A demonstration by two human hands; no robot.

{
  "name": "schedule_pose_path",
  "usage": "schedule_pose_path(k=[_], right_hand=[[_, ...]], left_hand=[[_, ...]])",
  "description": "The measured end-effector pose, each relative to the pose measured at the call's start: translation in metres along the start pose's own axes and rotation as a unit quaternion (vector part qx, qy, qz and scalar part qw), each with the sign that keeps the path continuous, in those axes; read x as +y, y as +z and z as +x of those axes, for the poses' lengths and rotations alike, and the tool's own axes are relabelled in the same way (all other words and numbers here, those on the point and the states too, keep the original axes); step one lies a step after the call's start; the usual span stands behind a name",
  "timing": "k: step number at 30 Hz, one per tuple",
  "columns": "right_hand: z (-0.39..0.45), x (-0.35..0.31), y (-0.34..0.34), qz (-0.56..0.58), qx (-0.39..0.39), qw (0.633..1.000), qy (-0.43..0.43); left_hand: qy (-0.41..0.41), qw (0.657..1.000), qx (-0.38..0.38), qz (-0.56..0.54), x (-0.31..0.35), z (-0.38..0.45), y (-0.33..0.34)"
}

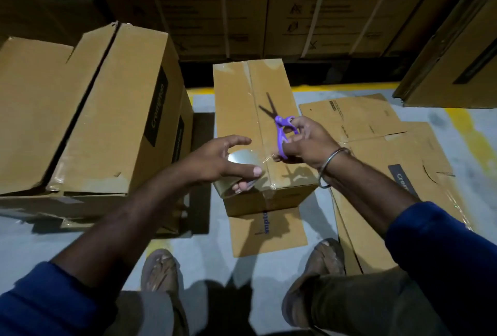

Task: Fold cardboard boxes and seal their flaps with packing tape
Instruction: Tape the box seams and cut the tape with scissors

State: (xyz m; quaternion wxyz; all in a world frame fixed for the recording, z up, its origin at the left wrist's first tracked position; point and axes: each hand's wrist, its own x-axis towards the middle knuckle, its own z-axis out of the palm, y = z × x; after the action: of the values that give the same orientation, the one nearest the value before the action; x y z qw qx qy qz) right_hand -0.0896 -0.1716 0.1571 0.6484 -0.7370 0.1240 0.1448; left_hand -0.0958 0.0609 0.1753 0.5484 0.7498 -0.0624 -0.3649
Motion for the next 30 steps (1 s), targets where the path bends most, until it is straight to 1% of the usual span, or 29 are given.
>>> schedule_pose_path(k=[2,5,7,9,11,13,15,18,23,26,30], right_hand=[[0.0,-0.002,-0.015,0.008,0.023,0.999,0.023],[0.004,0.007,-0.054,-0.051,0.083,0.994,0.039],[0.005,0.021,-0.091,-0.092,0.124,0.986,0.06],[0.0,0.04,-0.13,-0.167,0.179,0.966,0.086],[-0.002,0.072,-0.165,-0.264,0.235,0.928,0.119],[-0.002,0.1,-0.181,-0.294,0.268,0.904,0.154],[0.003,0.118,-0.186,-0.299,0.267,0.899,0.176],[0.012,0.126,-0.18,-0.309,0.269,0.893,0.186],[0.014,0.124,-0.151,-0.316,0.26,0.894,0.182],[0.021,0.133,-0.146,-0.331,0.269,0.886,0.182],[0.051,0.165,-0.152,-0.293,0.284,0.894,0.184]], left_hand=[[-0.009,0.999,-0.029,0.031,-0.002,-0.004,-0.008],[-0.036,0.989,-0.075,0.122,-0.014,-0.012,-0.021],[-0.065,0.982,-0.082,0.159,-0.033,-0.014,-0.035],[-0.083,0.967,-0.039,0.236,-0.059,-0.012,-0.052],[-0.104,0.941,0.019,0.32,-0.088,-0.008,-0.065],[-0.123,0.928,0.045,0.348,-0.108,-0.002,-0.067],[-0.133,0.926,0.051,0.35,-0.116,0.001,-0.064],[-0.144,0.918,0.053,0.364,-0.12,0.007,-0.06],[-0.163,0.907,0.051,0.385,-0.136,0.014,-0.064],[-0.17,0.906,0.048,0.384,-0.141,0.022,-0.063],[-0.184,0.902,0.058,0.386,-0.151,0.034,-0.062]])
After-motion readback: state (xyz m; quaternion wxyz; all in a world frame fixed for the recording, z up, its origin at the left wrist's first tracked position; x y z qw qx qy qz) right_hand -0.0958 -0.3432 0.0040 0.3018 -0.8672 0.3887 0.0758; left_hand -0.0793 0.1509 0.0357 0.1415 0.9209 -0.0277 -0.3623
